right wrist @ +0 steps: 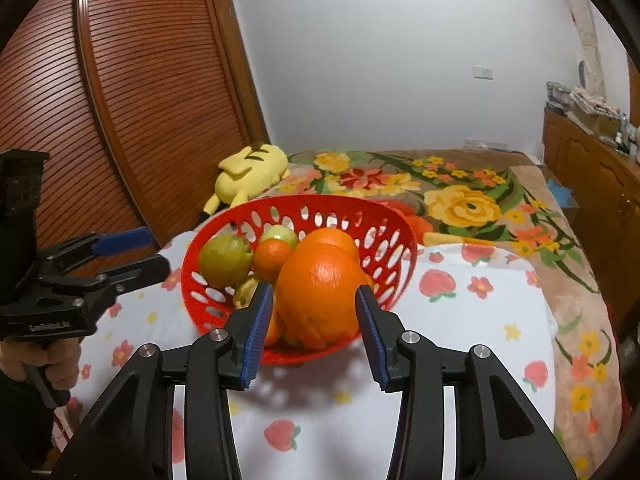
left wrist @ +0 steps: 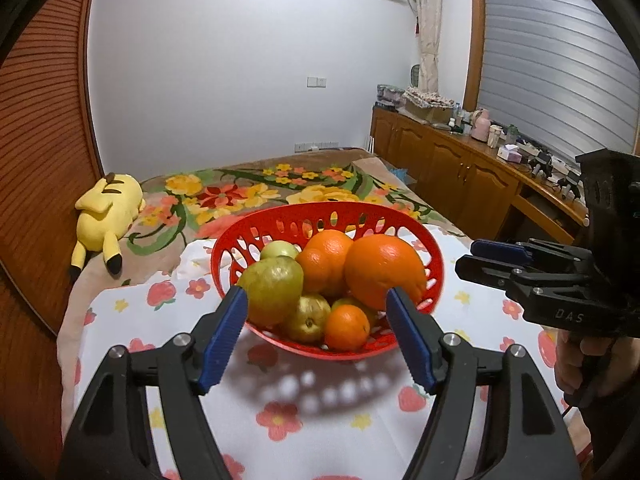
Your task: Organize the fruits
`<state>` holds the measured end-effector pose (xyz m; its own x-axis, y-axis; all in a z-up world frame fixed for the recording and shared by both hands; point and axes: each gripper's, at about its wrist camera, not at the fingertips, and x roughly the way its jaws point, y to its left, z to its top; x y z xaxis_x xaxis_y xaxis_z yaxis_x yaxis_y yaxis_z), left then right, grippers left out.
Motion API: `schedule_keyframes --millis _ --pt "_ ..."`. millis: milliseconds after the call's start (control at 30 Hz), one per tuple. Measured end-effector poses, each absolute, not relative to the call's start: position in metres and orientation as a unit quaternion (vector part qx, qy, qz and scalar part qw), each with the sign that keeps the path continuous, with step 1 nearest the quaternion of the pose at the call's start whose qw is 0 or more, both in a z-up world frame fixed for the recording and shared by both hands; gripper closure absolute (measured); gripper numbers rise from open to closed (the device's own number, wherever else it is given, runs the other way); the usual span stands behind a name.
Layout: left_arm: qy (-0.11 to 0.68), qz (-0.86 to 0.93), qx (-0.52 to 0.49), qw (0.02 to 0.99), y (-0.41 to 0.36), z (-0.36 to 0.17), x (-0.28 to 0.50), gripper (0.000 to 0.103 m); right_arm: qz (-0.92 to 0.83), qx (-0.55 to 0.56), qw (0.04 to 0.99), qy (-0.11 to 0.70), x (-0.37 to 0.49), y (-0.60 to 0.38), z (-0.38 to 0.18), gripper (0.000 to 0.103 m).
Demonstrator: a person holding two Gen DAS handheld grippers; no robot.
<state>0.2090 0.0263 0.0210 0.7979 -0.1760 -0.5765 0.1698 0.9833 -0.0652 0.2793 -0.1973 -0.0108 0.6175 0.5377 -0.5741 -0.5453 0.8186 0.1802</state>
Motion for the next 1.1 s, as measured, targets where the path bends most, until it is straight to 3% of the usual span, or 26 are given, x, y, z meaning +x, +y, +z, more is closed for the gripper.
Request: schedule_keyframes --millis 133,333,1100 --pt "0.287 -0.084 0.002 0.954 0.025 0.024 0.190 0.029 0.287 -0.006 0.911 0.297 0.257 -0.202 -0.009 0.046" --pt "0.262 -0.059 0.001 0.963 0.026 0.028 0.161 0.017 0.260 -0.009 0.929 0.263 0.226 -0.209 -0.005 0.031" --pt "0.238 -0.037 -0.004 0.971 0.027 0.024 0.129 0.016 0.227 -0.007 0.950 0.213 0.183 -0.221 0.000 0.029"
